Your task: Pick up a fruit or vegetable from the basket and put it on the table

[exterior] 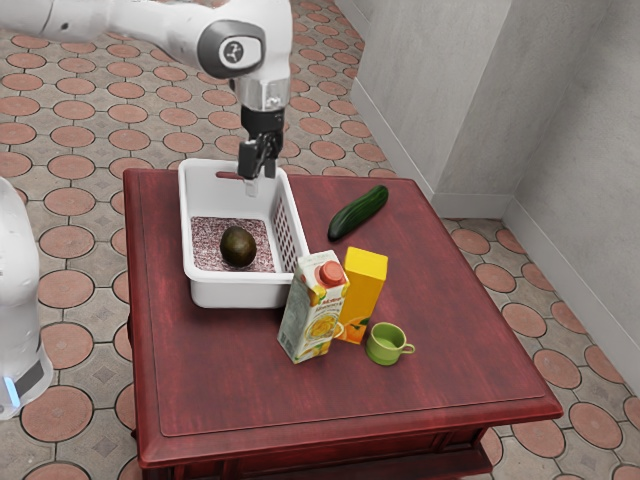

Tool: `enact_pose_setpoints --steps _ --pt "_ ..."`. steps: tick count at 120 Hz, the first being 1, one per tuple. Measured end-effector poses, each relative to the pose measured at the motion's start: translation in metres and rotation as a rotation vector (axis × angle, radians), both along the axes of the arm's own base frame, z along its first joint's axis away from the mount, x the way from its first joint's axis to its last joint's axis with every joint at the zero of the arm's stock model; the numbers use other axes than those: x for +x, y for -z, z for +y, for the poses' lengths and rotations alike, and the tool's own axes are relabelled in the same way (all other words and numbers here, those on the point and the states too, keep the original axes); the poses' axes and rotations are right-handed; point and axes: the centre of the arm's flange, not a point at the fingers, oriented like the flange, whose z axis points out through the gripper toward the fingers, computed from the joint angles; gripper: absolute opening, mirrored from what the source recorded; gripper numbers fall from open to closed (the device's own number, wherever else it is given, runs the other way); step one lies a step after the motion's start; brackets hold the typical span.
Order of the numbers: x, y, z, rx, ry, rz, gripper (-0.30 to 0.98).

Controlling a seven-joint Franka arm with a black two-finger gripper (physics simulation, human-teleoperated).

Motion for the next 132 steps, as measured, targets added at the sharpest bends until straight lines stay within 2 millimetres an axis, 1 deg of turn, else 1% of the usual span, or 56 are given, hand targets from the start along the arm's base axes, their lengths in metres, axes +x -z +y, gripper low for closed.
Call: enact_pose_setpoints --steps 9,23,36,49,66,81,100,106,115,121,132 --pt "-0.001 0.013 -0.008 -0.004 0.029 0.02 0.69" --pt "-0.002 0.025 -0.014 -0.018 0.053 0.032 0.69" --pt "-0.001 0.03 -0.02 -0.023 0.078 0.026 0.69" --pt "-0.015 0.036 -0.031 -0.023 0.102 0.012 0.69" --pt "-0.022 0.041 -0.039 -0.034 0.12 0.0 0.69" --pt "-0.028 0.045 -0.041 -0.039 0.126 -0.005 0.69" --pt "-0.029 0.049 -0.042 -0.051 0.13 -0.005 0.69" --pt "-0.028 0.053 -0.042 -0.057 0.13 0.003 0.69" --pt "-0.022 0.067 -0.041 -0.075 0.126 0.029 0.69" --pt "-0.021 0.071 -0.04 -0.082 0.123 0.036 0.69" --pt "-0.028 0.077 -0.04 -0.088 0.119 0.036 0.69"
